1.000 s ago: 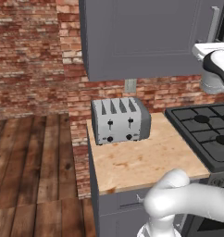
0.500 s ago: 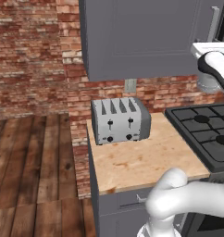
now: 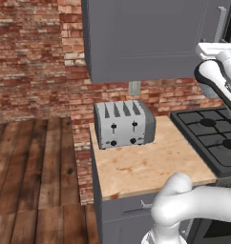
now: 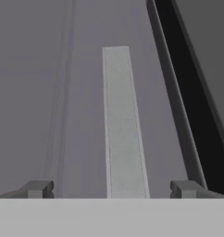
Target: The dining table condiment station is running low on mayonnaise. Refill the condiment station by opening the cabinet and taking the mayonnaise from the cabinet and placing it on the dining table.
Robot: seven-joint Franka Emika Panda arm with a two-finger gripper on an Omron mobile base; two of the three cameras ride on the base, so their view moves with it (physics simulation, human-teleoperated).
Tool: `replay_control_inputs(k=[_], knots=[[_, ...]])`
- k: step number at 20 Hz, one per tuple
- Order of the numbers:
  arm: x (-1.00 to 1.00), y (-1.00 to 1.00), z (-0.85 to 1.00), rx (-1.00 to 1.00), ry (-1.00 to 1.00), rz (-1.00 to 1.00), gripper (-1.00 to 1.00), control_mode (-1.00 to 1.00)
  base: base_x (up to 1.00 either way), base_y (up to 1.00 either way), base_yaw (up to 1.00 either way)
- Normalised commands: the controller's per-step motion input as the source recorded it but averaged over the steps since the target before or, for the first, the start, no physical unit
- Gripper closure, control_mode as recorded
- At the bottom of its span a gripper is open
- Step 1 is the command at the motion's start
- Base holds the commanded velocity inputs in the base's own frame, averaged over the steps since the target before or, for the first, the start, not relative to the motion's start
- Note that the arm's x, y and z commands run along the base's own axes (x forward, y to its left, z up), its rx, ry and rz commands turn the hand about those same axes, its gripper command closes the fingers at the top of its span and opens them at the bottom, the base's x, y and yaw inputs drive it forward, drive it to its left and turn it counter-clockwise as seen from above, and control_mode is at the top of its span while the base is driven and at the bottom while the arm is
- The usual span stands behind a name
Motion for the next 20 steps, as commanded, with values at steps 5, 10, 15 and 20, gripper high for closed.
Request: replay_control_inputs(k=[5,10,15,20], knots=[[0.0,-0.2,0.15,0.0,0.05,0.03,-1.0,-1.0,0.0,0.0,0.0],[0.01,-0.01,0.03,0.0,0.2,0.06,-1.0,-1.0,0.0,0.0,0.0],[0.11,0.07,0.0,-0.01,0.24,0.1,1.0,-1.0,0.0,0.0,0.0],[0.23,0.27,-0.03,-0.01,0.2,0.14,1.0,-1.0,0.0,0.0,0.0]])
